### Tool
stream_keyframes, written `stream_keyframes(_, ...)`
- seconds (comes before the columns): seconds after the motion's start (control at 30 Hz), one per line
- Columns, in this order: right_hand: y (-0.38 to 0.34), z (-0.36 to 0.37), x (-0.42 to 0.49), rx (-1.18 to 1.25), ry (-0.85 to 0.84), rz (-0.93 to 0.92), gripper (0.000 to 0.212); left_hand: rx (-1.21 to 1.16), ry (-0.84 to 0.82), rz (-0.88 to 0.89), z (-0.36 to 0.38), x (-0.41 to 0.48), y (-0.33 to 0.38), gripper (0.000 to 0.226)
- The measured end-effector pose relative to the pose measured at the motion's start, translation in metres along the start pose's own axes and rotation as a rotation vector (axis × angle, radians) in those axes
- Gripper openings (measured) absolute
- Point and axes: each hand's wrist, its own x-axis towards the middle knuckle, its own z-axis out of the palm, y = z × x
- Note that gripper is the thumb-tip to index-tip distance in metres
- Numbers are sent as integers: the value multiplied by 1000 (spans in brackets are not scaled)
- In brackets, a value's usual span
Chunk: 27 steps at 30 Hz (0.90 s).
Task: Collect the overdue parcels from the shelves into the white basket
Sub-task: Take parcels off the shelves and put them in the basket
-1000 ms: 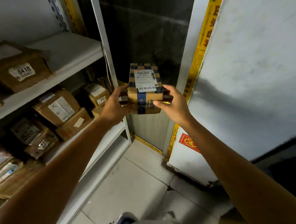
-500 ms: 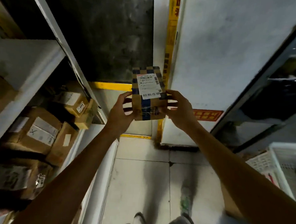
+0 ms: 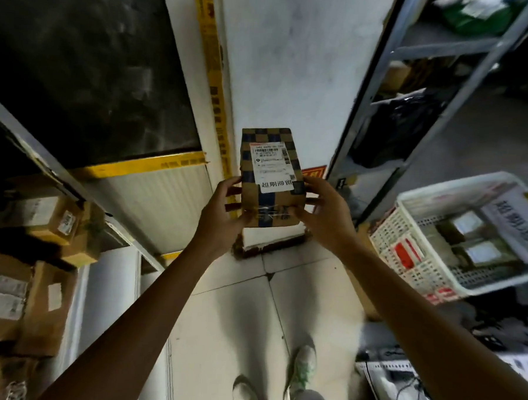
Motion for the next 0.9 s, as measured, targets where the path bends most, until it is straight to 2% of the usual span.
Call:
stream_keyframes(0.3,43,-94,-12,40,213,133,57,9,-258,105,101,51,31,69)
stream_keyframes(0.9,147,-292,4,105,680,256,55,65,-705,127,367,169,108,81)
